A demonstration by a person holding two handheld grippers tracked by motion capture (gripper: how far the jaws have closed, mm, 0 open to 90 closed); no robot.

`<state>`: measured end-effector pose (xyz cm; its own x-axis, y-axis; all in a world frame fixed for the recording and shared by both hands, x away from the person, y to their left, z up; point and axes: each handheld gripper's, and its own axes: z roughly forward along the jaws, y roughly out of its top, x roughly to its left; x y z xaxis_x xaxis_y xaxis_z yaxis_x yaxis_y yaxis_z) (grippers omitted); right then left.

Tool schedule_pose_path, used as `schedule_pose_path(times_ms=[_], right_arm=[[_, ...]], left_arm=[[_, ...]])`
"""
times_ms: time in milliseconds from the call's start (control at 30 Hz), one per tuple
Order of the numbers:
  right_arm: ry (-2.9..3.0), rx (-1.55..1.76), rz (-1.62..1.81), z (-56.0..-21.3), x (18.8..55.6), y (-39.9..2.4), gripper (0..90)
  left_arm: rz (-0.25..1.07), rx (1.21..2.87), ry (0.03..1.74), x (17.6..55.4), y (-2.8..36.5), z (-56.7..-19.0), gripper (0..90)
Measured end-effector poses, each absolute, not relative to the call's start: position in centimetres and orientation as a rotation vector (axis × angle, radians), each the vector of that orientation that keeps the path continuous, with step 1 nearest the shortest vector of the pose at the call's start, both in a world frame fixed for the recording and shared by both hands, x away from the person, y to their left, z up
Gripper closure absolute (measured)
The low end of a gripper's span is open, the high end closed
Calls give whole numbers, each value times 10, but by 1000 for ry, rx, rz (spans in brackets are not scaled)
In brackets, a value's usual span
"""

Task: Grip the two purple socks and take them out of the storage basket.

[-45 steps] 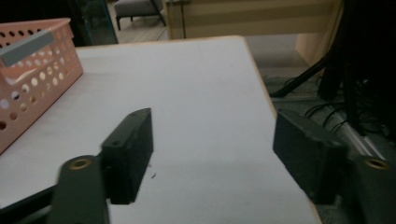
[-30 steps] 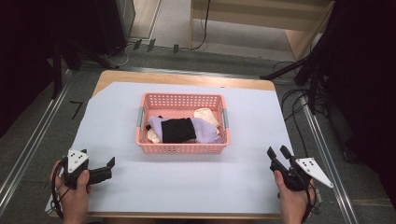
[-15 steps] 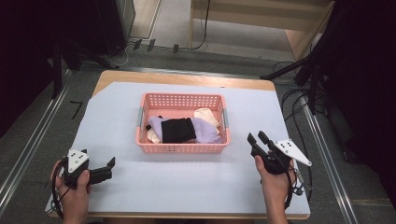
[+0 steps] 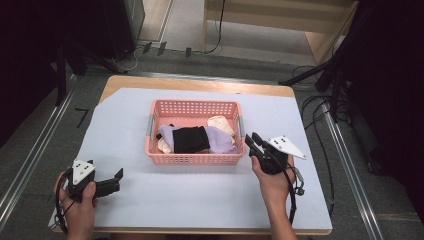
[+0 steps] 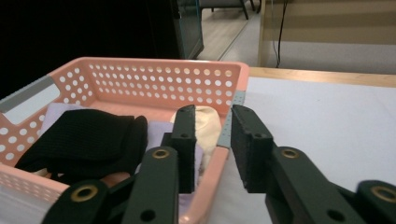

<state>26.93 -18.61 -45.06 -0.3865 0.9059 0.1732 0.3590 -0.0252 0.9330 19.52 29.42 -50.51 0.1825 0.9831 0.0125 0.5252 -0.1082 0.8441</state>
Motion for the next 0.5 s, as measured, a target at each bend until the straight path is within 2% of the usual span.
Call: schedule_pose_path(times_ms=[200, 500], right_arm=[[1799, 1354, 1341, -453, 284, -168, 800], [1911, 1361, 1279, -453, 301, -142, 786]], left_arm=[[798, 1739, 1436, 195, 294, -505, 4], [799, 1741, 1436, 196, 294, -505, 4]])
